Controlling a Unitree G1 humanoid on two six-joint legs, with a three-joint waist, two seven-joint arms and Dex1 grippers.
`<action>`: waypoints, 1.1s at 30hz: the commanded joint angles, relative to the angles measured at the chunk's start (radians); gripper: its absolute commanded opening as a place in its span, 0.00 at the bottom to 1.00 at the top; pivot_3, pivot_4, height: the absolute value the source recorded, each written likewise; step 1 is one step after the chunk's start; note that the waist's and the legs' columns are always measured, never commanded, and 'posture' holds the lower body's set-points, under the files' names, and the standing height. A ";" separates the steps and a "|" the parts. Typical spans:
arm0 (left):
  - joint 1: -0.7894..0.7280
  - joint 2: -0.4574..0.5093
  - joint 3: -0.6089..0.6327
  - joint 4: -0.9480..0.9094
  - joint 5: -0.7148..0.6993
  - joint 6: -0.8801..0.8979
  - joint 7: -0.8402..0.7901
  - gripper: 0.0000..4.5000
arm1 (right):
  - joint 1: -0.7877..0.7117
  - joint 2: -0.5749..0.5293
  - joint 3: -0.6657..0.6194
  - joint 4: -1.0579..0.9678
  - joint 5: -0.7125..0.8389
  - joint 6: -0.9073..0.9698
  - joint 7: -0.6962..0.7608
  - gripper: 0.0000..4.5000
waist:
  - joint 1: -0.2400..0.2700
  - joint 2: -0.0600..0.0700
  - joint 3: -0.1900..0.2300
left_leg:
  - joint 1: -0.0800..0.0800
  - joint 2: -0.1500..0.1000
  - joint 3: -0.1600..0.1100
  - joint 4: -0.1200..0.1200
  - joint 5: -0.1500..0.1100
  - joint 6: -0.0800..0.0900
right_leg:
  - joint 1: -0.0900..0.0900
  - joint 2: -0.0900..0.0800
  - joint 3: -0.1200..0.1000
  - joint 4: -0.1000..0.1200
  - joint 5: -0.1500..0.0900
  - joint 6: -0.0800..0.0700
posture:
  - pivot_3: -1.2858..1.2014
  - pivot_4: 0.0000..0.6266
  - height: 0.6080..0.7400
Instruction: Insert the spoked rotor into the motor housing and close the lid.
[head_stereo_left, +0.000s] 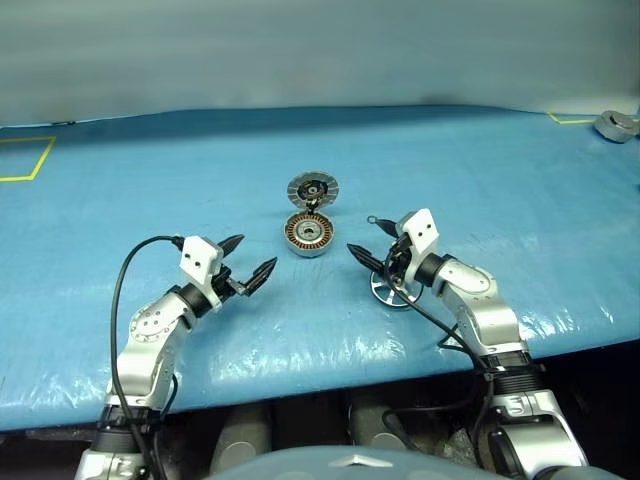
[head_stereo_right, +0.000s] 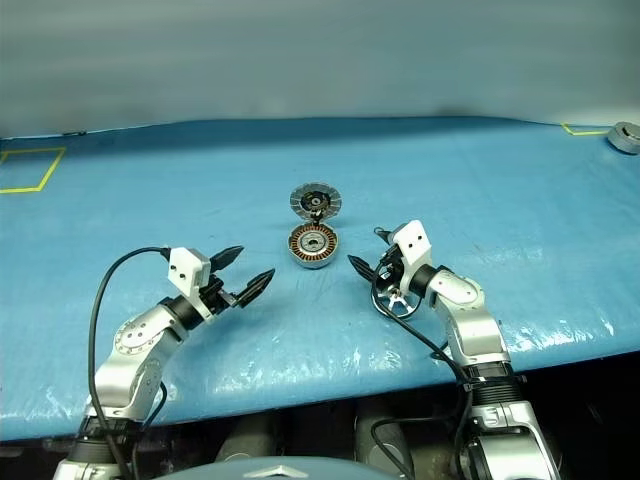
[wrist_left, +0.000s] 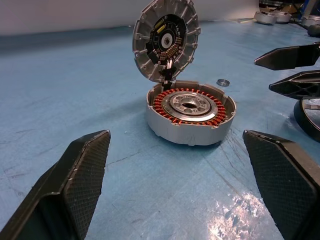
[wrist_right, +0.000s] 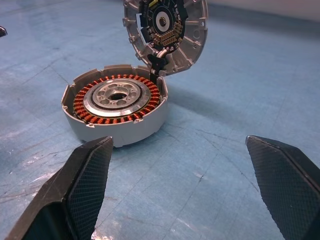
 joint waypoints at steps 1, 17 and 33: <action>-0.016 0.002 -0.001 -0.015 0.011 -0.022 0.002 1.00 | -0.006 -0.006 -0.009 -0.008 0.010 -0.025 0.009 0.99 | 0.000 0.000 0.000 | 0.000 0.000 0.000 0.000 0.000 0.000 | 0.000 0.000 0.000 0.000 0.000 0.000 | 0.52 0.24 1.00; -0.018 -0.001 -0.012 0.013 0.034 -0.056 -0.003 1.00 | -0.012 -0.004 -0.013 0.013 0.014 -0.045 0.019 0.99 | 0.000 0.000 0.000 | 0.000 0.000 0.000 0.000 0.000 0.000 | 0.000 0.000 0.000 0.000 0.000 0.000 | 0.52 0.24 1.00; -0.049 0.033 -0.032 0.035 0.060 -0.055 -0.026 1.00 | -0.004 0.002 -0.015 0.013 0.013 -0.059 0.014 0.99 | 0.000 0.000 0.000 | 0.000 0.000 0.000 0.000 0.000 0.000 | 0.000 0.000 0.000 0.000 0.000 0.000 | 0.52 0.24 1.00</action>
